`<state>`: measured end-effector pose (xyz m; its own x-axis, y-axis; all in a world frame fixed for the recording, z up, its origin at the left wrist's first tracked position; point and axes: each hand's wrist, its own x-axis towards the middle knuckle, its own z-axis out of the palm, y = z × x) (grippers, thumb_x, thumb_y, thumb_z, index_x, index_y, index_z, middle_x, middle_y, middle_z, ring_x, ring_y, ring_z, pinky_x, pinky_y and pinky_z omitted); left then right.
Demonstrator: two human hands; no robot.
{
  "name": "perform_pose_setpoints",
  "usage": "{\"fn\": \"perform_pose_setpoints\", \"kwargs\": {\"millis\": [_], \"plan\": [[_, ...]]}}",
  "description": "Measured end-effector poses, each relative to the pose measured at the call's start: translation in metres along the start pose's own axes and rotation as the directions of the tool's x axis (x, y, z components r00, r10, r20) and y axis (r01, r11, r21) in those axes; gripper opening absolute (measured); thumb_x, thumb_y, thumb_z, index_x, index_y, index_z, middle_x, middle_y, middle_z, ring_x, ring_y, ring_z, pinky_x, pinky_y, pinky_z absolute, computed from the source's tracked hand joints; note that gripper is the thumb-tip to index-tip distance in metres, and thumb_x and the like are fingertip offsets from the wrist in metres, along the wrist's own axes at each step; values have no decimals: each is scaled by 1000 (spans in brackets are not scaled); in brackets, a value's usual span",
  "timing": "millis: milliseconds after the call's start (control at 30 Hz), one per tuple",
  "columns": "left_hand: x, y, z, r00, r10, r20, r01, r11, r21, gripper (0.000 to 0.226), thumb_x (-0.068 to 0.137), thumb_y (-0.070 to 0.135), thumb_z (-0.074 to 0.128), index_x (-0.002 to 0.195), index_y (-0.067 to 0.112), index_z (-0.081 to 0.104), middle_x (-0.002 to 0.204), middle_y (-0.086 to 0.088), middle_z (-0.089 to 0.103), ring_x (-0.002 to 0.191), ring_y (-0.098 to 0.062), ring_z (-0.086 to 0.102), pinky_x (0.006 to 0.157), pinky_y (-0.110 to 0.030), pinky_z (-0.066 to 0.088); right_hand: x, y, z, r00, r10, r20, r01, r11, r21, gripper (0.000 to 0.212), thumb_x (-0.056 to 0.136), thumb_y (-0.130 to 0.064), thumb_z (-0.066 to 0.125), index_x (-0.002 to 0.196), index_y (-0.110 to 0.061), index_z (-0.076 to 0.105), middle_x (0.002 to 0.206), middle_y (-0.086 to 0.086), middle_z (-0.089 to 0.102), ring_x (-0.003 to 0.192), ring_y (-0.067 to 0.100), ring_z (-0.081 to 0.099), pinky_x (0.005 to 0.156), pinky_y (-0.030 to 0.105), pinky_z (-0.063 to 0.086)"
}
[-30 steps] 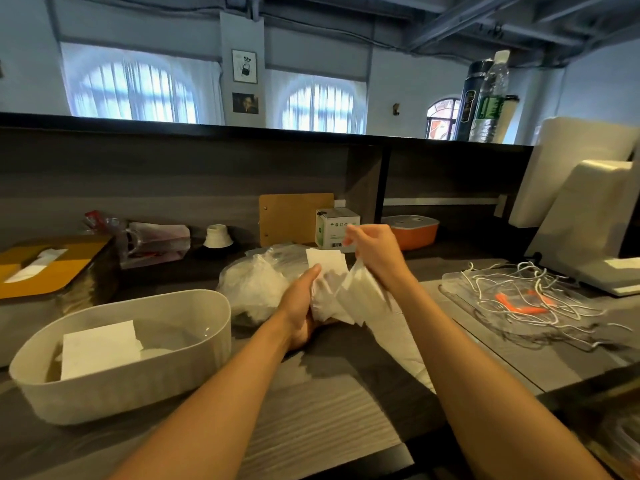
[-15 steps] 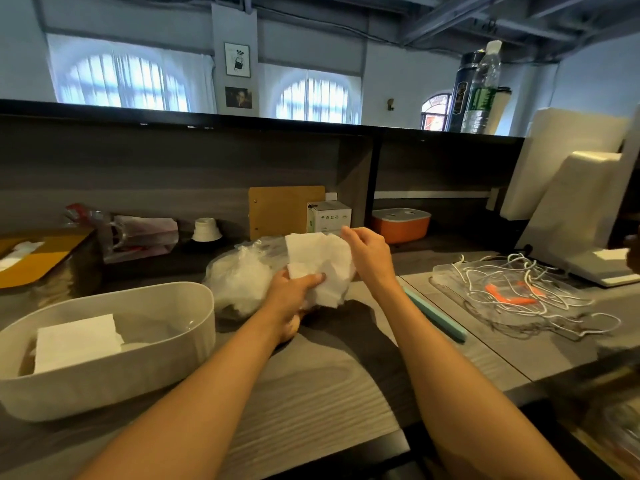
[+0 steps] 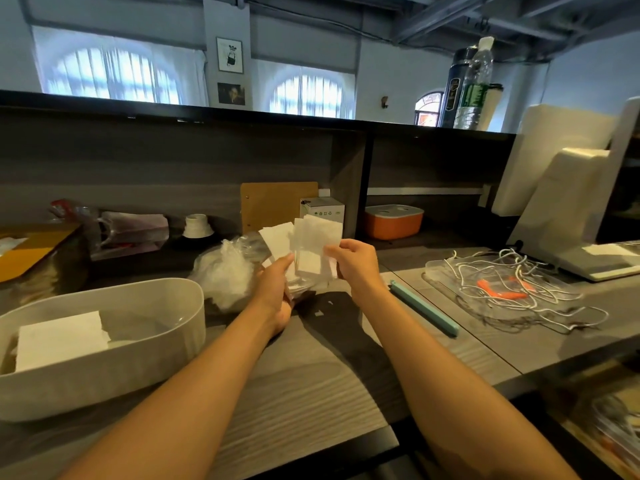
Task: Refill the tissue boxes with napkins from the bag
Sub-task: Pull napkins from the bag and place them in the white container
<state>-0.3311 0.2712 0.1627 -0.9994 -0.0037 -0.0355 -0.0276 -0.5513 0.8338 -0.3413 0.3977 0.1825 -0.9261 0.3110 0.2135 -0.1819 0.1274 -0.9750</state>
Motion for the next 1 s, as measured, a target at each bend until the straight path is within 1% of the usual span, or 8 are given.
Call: {"fn": "perform_pose_setpoints", "kwargs": {"millis": [100, 167, 267, 367, 500, 767, 933, 1000], "plan": [[5, 0, -2, 998, -50, -45, 48, 998, -41, 15, 103, 16, 50, 115, 23, 56, 116, -8, 67, 99, -29, 67, 94, -51, 54, 1, -4, -4, 994, -51, -94, 60, 993, 102, 14, 98, -22, 57, 108, -12, 60, 100, 0, 62, 90, 11, 60, 70, 23, 52], [5, 2, -3, 994, -97, -43, 96, 995, -36, 18, 104, 18, 49, 121, 22, 52, 118, -10, 64, 103, -31, 64, 94, -54, 53, 1, -11, -10, 987, -49, -154, 86, 966, 242, 16, 100, -24, 53, 115, -18, 55, 103, -5, 60, 93, 12, 61, 73, 27, 57], [-3, 8, -3, 977, -200, 67, 206, 975, -87, 33, 103, 40, 47, 127, 18, 52, 114, -14, 65, 102, -35, 64, 85, -51, 56, -3, -18, -8, 994, -48, -95, 75, 946, 316, 15, 101, -26, 52, 115, -23, 54, 108, -2, 62, 95, 17, 63, 68, 27, 58], [-4, 5, -7, 971, -190, 143, 208, 971, -119, 54, 98, 58, 39, 130, 18, 58, 115, -17, 70, 106, -36, 66, 86, -49, 56, -14, -15, 9, 991, -119, 55, 105, 973, 208, 10, 102, -21, 48, 107, -21, 57, 102, 4, 64, 85, 17, 62, 54, 21, 49], [-4, 2, -7, 977, -118, 176, 140, 983, -118, 57, 95, 63, 40, 126, 22, 63, 111, -13, 73, 107, -34, 67, 85, -50, 55, -19, -11, 25, 977, -160, 143, 167, 985, -37, 12, 102, -18, 46, 106, -17, 57, 91, -3, 60, 82, 10, 61, 58, 19, 49], [-2, 0, -2, 985, -75, 153, 63, 995, 82, 33, 102, 30, 51, 132, 18, 58, 116, -14, 70, 103, -31, 69, 74, -43, 60, -13, -10, 17, 978, -174, 113, 200, 937, -286, 11, 94, -25, 57, 95, -14, 60, 84, -2, 58, 77, 12, 55, 67, 29, 43], [-8, 4, -1, 973, -172, 157, 175, 985, -7, 39, 102, 47, 44, 125, 18, 57, 112, -14, 71, 95, -31, 71, 65, -40, 60, -10, -18, 5, 968, -249, 12, 248, 959, -135, 12, 97, -14, 56, 108, -18, 54, 98, -4, 57, 91, 9, 56, 78, 25, 51], [-7, 5, -3, 963, -217, 163, 230, 971, -65, 50, 99, 57, 39, 124, 17, 58, 115, -17, 70, 101, -34, 68, 72, -45, 58, -10, -24, 1, 969, -243, -42, 244, 969, 31, 19, 98, -13, 55, 116, -19, 54, 106, -2, 58, 96, 12, 57, 82, 29, 53]]}}
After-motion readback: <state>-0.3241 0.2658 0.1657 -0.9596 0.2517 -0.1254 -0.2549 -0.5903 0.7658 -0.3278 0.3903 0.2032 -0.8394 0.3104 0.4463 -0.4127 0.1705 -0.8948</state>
